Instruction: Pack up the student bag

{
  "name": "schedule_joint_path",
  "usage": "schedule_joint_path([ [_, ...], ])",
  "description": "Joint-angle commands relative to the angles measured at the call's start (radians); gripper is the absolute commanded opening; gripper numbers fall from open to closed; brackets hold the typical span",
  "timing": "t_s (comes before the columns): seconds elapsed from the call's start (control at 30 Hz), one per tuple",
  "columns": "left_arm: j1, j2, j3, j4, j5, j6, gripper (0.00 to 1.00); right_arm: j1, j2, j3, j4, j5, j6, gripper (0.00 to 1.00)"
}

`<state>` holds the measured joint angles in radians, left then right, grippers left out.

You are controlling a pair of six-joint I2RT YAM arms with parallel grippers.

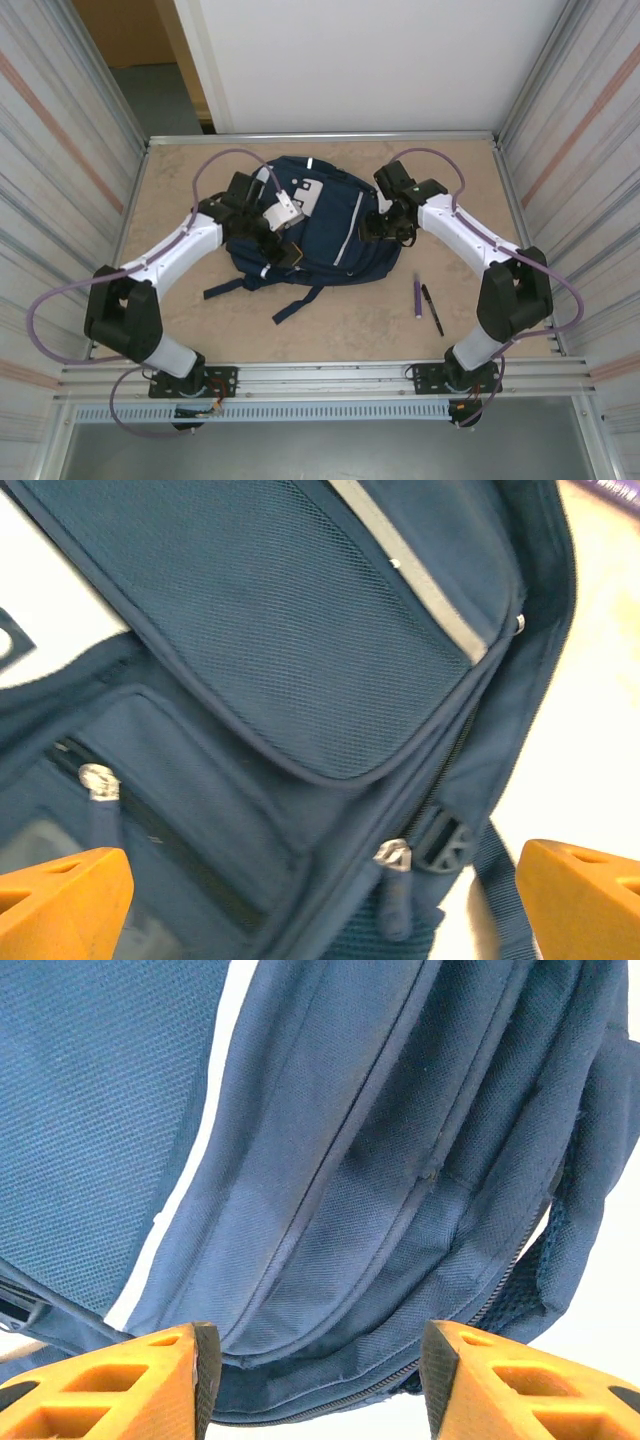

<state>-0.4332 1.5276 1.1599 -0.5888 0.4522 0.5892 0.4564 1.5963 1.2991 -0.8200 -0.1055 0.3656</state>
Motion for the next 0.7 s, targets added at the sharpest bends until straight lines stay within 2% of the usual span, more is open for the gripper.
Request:
schedule_joint_path([
  [0.0, -0.013, 0.059, 0.038, -0.118, 0.011, 0.293, 0.99, -0.032, -0.053, -0.029, 0.022, -0.031, 0.022, 0.56],
  [0.07, -0.024, 0.101, 0.043, -0.183, 0.01, 0.443, 0.99, -0.046, -0.058, -0.034, 0.032, -0.062, 0.022, 0.56],
  [0.13, -0.036, 0.126, 0.051, -0.204, -0.06, 0.484, 0.96, -0.052, -0.061, -0.033, 0.031, -0.08, 0.022, 0.56],
  [0.23, -0.035, 0.13, 0.054, -0.205, -0.129, 0.531, 0.79, -0.051, -0.077, -0.042, 0.038, -0.101, 0.024, 0.56],
  [0.33, -0.038, 0.146, 0.046, -0.181, -0.234, 0.573, 0.68, -0.049, -0.085, -0.057, 0.047, -0.115, 0.026, 0.56],
  [0.47, -0.042, 0.197, 0.059, -0.207, -0.382, 0.601, 0.71, -0.048, -0.07, -0.055, 0.049, -0.128, 0.021, 0.56],
  [0.6, -0.045, 0.22, 0.01, -0.155, -0.374, 0.597, 0.72, -0.047, -0.07, -0.054, 0.056, -0.126, 0.027, 0.56],
  [0.67, -0.066, 0.246, 0.003, -0.13, -0.408, 0.57, 0.68, -0.046, -0.07, -0.051, 0.058, -0.132, 0.028, 0.56],
])
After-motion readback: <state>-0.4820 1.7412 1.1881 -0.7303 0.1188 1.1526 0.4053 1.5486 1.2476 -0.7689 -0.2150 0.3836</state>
